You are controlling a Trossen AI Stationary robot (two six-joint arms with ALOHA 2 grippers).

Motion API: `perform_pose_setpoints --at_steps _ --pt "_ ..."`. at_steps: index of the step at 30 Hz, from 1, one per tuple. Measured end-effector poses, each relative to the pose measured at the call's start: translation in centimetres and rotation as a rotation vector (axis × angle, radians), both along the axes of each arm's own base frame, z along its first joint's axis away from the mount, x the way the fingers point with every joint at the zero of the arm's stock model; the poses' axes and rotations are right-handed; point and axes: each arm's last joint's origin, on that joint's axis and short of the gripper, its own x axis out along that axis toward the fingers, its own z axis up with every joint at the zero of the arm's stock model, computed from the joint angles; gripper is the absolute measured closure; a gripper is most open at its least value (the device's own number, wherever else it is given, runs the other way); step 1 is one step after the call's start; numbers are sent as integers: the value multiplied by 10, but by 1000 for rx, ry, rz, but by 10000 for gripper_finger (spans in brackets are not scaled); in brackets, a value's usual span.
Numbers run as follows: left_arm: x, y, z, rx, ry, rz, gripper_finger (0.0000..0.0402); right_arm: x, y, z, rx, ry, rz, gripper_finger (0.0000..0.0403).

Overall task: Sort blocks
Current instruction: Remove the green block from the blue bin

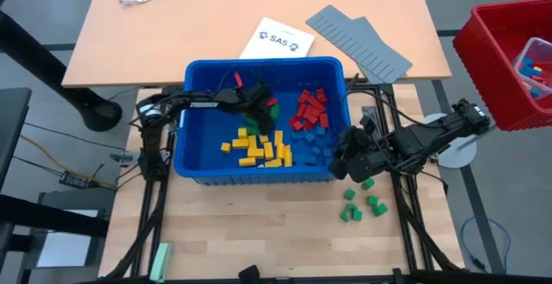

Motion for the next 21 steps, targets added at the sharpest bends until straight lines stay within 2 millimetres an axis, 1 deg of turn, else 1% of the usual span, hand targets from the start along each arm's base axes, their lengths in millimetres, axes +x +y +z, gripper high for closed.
perform_pose_setpoints --at_steps 3,5,11,15,18,21 --pt "-2 -4 30 39 -54 -12 266 0 0 0 -27 24 26 241" --pt "-6 -8 54 68 -103 -31 266 0 0 0 -57 34 38 241" --pt "-31 -32 131 75 -343 -146 266 8 1 7 -120 -17 73 241" --pt "-48 -50 168 29 -508 -263 266 18 1 15 -197 -42 149 241" --pt "-56 -62 191 -10 -655 -353 266 29 -2 25 -277 -88 197 241" --pt "-58 -71 211 -45 -810 -434 266 40 -9 40 -381 -147 242 241"
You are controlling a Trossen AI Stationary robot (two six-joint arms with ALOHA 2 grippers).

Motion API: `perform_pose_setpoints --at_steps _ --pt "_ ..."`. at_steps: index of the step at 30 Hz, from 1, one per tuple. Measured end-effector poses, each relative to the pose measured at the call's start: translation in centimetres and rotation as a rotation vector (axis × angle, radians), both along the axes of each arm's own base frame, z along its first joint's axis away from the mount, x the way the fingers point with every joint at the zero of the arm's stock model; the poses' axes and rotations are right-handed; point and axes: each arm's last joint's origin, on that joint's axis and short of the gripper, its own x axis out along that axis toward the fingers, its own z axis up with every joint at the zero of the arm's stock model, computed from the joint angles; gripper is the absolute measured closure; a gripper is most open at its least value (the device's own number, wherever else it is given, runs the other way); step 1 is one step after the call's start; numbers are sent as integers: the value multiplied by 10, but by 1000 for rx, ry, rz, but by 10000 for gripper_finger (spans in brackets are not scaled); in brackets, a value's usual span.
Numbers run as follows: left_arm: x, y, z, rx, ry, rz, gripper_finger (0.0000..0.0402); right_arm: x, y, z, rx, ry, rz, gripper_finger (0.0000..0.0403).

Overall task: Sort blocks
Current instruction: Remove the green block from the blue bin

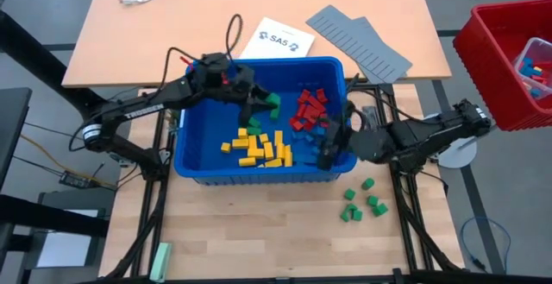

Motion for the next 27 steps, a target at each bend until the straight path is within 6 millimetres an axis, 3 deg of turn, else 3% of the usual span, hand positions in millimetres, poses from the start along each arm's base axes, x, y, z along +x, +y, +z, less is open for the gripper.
perform_pose_setpoints --at_steps 8,15,21,27 --pt "2 -9 36 -145 -306 -136 266 29 -16 27 -453 -22 158 217" --pt "0 -10 46 -253 -391 -149 266 65 -23 28 -826 -4 74 152" --pt "3 -15 45 -284 -371 -176 266 88 -31 21 -977 25 20 130" --pt "5 -22 45 -281 -361 -228 266 96 -37 21 -1005 52 3 155"
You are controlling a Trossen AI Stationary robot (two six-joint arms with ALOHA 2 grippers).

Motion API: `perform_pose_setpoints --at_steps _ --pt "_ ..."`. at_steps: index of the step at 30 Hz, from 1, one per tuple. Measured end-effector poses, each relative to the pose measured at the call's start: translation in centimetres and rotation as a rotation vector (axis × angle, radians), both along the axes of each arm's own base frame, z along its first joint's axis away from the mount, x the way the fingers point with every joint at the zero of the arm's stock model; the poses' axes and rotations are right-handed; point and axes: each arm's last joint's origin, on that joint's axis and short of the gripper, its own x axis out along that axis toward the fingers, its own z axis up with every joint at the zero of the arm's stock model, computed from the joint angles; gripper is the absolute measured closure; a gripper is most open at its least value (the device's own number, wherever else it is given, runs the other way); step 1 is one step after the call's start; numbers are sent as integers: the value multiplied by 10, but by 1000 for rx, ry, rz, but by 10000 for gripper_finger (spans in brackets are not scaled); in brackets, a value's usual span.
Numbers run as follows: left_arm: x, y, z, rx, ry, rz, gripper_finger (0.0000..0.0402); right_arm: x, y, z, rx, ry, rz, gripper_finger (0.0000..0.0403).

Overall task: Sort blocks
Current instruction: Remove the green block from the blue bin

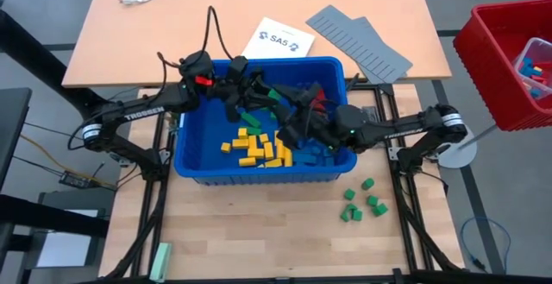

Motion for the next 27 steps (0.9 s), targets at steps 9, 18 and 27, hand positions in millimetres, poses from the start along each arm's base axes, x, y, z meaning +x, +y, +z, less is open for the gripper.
perform_pose_setpoints --at_steps 9,18,27 --pt "0 0 0 2 3 -16 202 -9 3 11 86 -95 -22 287" --pt "-11 20 1 28 5 58 191 -24 34 15 264 -159 -28 287" --pt "-24 54 -21 40 197 147 191 -77 74 13 722 -74 260 287"
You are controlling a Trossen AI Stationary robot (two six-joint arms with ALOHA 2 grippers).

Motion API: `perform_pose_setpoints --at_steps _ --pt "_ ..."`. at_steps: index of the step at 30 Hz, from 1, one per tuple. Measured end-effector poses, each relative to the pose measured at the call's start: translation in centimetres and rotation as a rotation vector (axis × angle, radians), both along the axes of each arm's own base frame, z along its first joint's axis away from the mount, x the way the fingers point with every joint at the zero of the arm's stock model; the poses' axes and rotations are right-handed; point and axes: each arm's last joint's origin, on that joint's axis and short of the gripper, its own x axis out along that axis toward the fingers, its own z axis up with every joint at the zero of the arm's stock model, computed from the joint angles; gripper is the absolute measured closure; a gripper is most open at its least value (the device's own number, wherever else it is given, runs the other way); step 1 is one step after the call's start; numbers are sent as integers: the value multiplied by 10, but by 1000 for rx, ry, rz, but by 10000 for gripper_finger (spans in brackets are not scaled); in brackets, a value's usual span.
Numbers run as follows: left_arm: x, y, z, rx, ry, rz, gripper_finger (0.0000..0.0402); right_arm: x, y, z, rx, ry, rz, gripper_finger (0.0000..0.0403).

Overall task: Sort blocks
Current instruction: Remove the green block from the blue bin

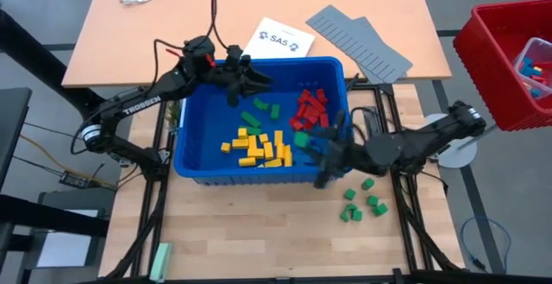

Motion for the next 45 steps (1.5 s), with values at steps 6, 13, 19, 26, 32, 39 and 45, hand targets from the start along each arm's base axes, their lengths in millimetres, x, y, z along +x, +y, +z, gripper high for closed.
perform_pose_setpoints --at_steps 6,13,19,26,32,39,45 --pt "-5 9 -13 39 111 80 191 -33 2 -16 548 137 176 287" --pt "-6 11 -21 80 191 160 190 -53 13 -49 1023 494 151 287" --pt "-6 10 -23 74 209 159 190 -75 23 -101 1136 917 -169 287" --pt "-7 11 -24 91 216 177 190 -95 34 -156 1045 1121 -325 287" --pt "-7 11 -24 90 217 176 190 -113 29 -208 1003 1145 -488 287" --pt "-7 11 -24 89 223 180 190 -120 24 -247 1023 1092 -500 266" --pt "-3 11 -28 82 238 179 190 -124 21 -253 1026 1086 -559 139"
